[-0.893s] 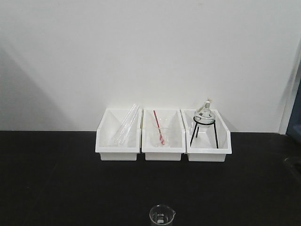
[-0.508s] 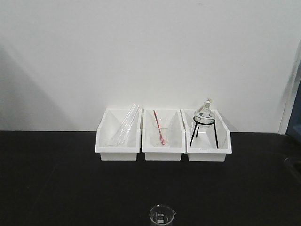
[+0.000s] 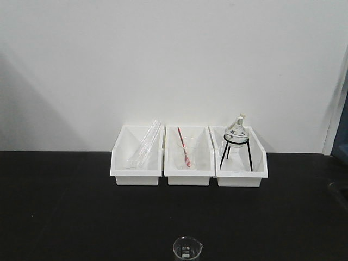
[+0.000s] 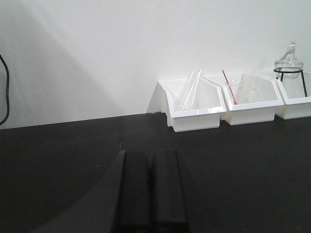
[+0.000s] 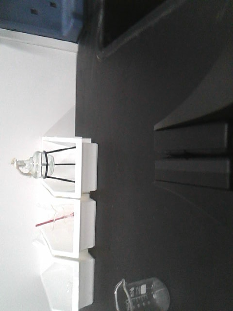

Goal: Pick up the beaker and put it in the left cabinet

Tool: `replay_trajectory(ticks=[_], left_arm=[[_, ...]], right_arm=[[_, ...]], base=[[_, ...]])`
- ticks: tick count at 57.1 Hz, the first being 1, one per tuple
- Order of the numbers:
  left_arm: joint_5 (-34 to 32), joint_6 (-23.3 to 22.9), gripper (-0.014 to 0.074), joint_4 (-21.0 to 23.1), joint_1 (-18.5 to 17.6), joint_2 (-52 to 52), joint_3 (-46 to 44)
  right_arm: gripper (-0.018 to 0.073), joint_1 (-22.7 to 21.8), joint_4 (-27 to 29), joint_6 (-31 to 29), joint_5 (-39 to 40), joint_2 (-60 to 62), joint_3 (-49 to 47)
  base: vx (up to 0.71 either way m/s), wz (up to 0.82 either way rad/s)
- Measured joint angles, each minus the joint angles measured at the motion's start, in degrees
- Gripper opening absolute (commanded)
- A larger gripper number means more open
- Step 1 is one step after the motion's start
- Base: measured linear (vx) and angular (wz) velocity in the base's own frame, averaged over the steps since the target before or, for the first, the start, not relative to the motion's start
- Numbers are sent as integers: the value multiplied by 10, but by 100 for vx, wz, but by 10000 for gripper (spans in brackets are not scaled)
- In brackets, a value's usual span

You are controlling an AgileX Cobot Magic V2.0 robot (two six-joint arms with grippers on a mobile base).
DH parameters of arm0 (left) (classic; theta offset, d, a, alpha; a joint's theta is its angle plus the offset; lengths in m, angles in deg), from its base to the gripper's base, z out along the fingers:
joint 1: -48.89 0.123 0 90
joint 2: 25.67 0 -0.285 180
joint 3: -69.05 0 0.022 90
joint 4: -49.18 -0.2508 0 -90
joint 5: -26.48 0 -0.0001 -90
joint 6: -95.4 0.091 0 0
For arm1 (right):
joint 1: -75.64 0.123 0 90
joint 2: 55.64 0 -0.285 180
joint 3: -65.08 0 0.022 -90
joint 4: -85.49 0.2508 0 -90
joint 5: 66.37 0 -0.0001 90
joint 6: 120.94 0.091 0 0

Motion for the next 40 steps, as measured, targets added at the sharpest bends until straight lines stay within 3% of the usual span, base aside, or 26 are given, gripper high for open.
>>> replay_trajectory(ticks=[29, 40], left_arm=[[0, 0, 1, 0, 0, 0, 0], [0, 0, 1, 0, 0, 0, 0]], right_arm=[[0, 0, 17, 23, 213, 0, 0], [55, 0, 83, 30, 168, 0, -17]], base=[[0, 0], [0, 0]])
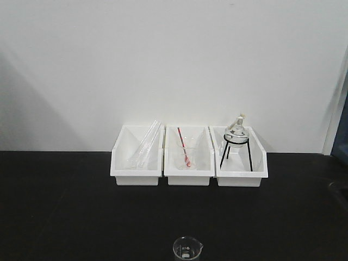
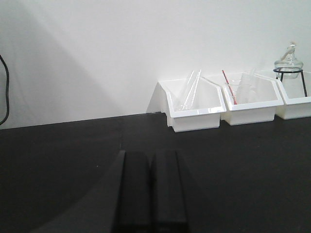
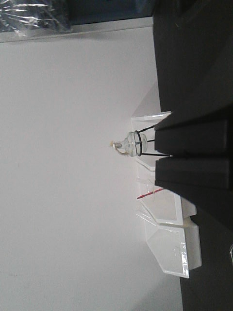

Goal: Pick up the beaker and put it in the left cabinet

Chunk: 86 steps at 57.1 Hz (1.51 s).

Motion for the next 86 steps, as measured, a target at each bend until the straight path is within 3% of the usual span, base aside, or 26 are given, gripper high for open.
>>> replay_trajectory(ticks=[10, 24, 39, 46, 53, 59, 63, 70, 86], left_arm=[[0, 0, 1, 0, 0, 0, 0], [0, 0, 1, 0, 0, 0, 0], [0, 0, 1, 0, 0, 0, 0], [0, 0, 1, 0, 0, 0, 0], [0, 0, 1, 0, 0, 0, 0], [0, 0, 1, 0, 0, 0, 0], [0, 0, 1, 0, 0, 0, 0], [0, 0, 1, 0, 0, 0, 0], [0, 0, 1, 0, 0, 0, 0]], right_arm=[[172, 0, 21, 2, -12, -36, -31], [414, 0, 24, 2, -14, -127, -33], [446, 0, 8, 6, 106, -248, -34], [446, 0, -81, 36, 143, -335, -46], [447, 0, -252, 93, 207, -443, -74], [459, 0, -416, 133, 309, -545, -117], [470, 0, -481, 150, 352, -617, -143], [507, 0, -520, 161, 388, -724, -177], [599, 0, -529, 165, 475, -921, -233]], base=[[0, 0], [0, 0], [0, 0], [0, 0], [0, 0], [0, 0], [0, 0], [0, 0], [0, 0]])
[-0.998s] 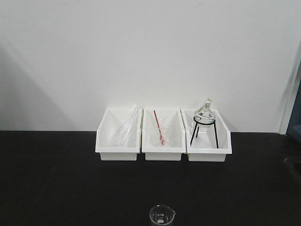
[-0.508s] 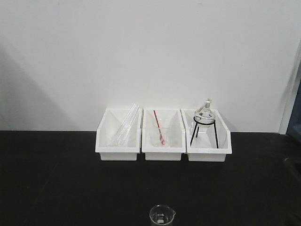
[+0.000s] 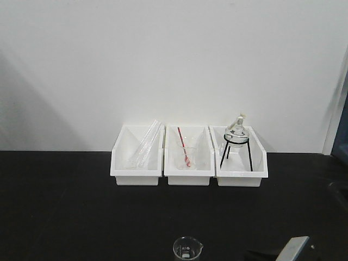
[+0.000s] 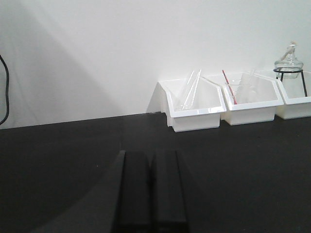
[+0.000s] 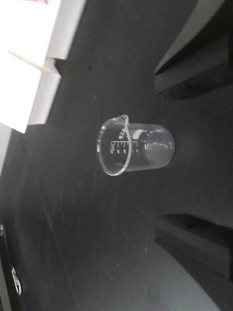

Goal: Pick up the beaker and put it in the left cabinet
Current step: 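Move the open right gripper down toward the clear glass beaker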

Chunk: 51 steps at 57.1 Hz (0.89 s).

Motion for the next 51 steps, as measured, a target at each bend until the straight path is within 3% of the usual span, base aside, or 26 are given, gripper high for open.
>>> replay_trajectory(ticks=[10, 21, 38, 51], left_arm=[[0, 0, 1, 0, 0, 0, 0], [0, 0, 1, 0, 0, 0, 0], [0, 0, 1, 0, 0, 0, 0], [0, 0, 1, 0, 0, 0, 0]], right_arm=[[606, 9, 1, -1, 20, -92, -50], [604, 60, 9, -9, 3, -158, -104], [603, 118, 107, -26, -62, -223, -175], [602, 139, 135, -26, -65, -262, -226]], base=[[0, 0], [0, 0], [0, 0], [0, 0]])
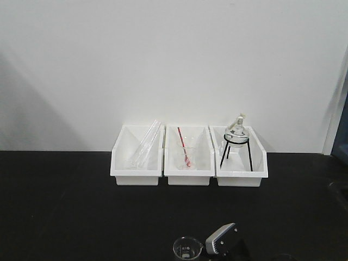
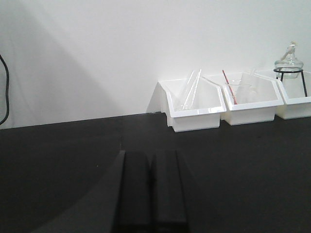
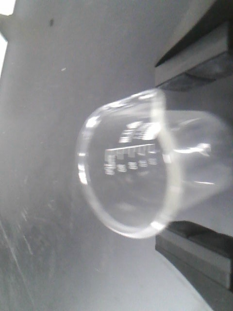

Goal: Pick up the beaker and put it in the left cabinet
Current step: 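Move the open right gripper down toward the clear glass beaker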

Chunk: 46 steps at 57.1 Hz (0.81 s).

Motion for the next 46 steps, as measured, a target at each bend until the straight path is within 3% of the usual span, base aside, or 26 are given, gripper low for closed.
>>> replay_trajectory(ticks=[13, 23, 46], left_arm=[[0, 0, 1, 0, 0, 0, 0], [0, 0, 1, 0, 0, 0, 0], [0, 0, 1, 0, 0, 0, 0]], right_arm=[[577, 21, 2, -1, -2, -36, -41], [509, 28, 2, -1, -2, -40, -49], [140, 28, -16, 59, -29, 23, -50]], base=[[0, 0], [0, 0], [0, 0]])
